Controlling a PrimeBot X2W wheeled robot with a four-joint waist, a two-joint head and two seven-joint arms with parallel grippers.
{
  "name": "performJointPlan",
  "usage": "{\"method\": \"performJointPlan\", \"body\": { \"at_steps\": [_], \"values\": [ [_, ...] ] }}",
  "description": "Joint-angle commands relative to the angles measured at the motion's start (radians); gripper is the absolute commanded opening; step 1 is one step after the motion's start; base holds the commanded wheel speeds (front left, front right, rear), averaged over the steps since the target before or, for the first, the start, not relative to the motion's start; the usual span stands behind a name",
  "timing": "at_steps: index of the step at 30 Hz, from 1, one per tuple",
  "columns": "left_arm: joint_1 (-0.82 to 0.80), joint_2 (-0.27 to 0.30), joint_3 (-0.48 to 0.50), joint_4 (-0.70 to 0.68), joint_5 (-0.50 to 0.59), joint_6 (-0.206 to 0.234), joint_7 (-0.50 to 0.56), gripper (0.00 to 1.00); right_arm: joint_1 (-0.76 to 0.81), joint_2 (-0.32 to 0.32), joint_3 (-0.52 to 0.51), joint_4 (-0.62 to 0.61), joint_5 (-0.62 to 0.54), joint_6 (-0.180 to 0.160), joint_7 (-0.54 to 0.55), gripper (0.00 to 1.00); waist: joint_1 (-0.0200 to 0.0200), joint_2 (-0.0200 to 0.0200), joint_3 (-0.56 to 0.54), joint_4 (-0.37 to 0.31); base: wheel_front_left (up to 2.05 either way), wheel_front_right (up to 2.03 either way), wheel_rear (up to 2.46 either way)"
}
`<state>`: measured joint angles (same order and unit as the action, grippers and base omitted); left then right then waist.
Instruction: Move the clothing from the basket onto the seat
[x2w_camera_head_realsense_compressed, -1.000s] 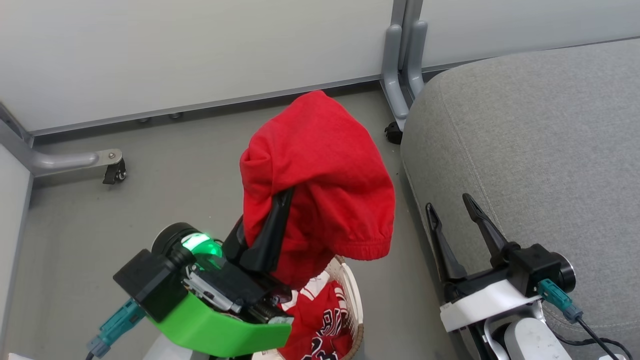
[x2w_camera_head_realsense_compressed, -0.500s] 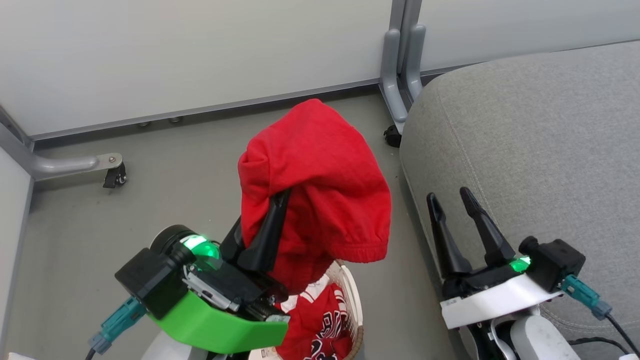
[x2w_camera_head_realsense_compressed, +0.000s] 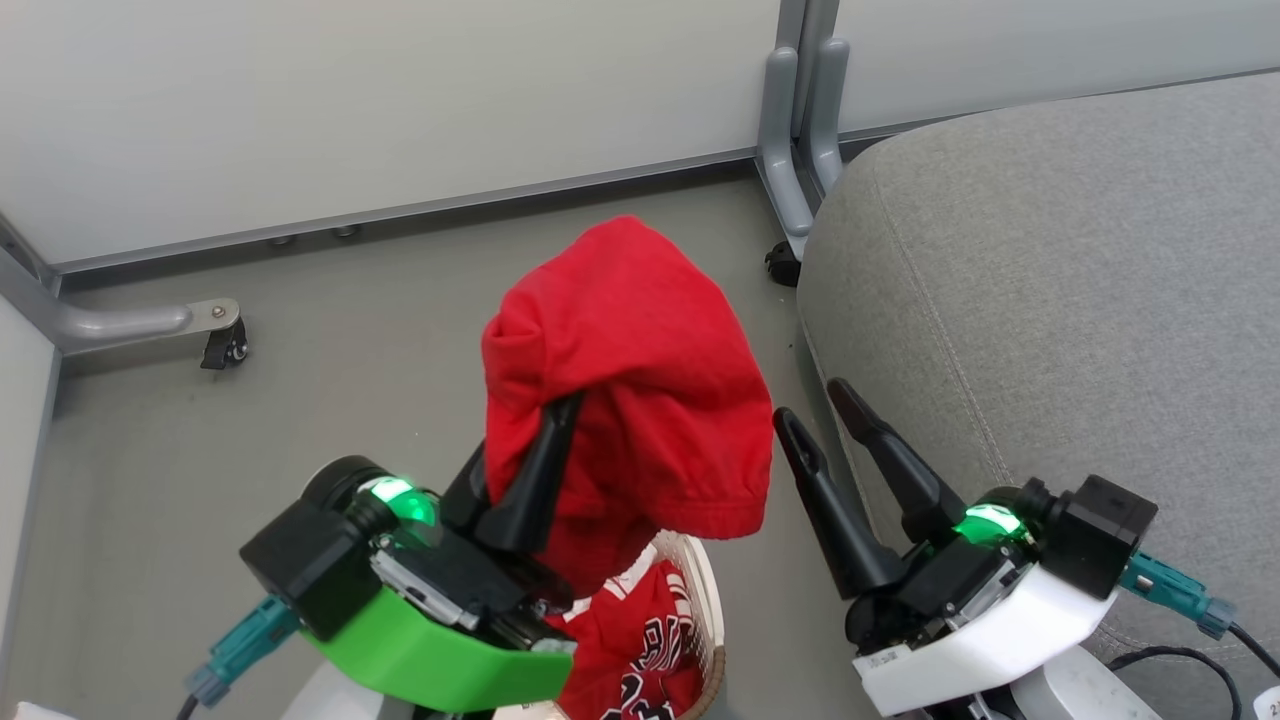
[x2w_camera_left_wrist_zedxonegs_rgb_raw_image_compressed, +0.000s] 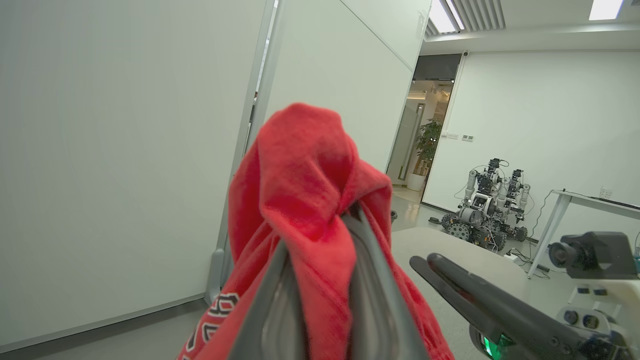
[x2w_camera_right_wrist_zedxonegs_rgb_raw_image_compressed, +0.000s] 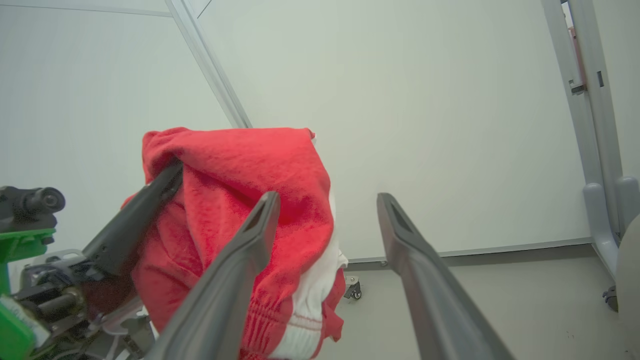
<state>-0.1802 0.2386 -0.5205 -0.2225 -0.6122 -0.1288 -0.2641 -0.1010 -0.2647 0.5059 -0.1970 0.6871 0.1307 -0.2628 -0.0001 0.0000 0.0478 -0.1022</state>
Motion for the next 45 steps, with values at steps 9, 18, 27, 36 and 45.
{"method": "performJointPlan", "body": {
  "at_steps": [9,18,27,36,45],
  "values": [
    [-0.064,0.048,-0.121,-0.02,-0.006,-0.003,-0.001,0.0,-0.085,-0.113,0.147,0.038,0.072,0.0,-0.003,1.0,0.0001,0.0,0.004,0.017,0.0,0.0,0.0],
    [-0.105,0.086,-0.205,-0.031,-0.022,-0.003,-0.001,0.0,-0.183,-0.212,0.277,0.075,0.094,0.0,-0.003,1.0,0.0001,0.0,0.009,0.024,0.0,0.0,0.0],
    [-0.11,0.083,-0.221,-0.006,-0.027,-0.003,-0.001,0.0,-0.288,-0.241,0.434,0.077,0.079,0.0,-0.003,1.0,0.0001,0.0,0.004,0.031,0.0,0.0,0.0],
    [-0.101,0.073,-0.232,0.033,-0.025,-0.003,-0.001,0.0,-0.321,-0.202,0.481,0.097,0.023,0.0,-0.003,1.0,0.0001,0.0,-0.001,0.043,0.0,0.0,0.0],
    [-0.116,0.072,-0.272,0.048,-0.048,-0.003,-0.001,0.0,-0.343,-0.151,0.497,0.171,-0.018,0.0,-0.003,1.0,0.0001,0.0,-0.006,0.052,0.0,0.0,0.0]
  ]
}}
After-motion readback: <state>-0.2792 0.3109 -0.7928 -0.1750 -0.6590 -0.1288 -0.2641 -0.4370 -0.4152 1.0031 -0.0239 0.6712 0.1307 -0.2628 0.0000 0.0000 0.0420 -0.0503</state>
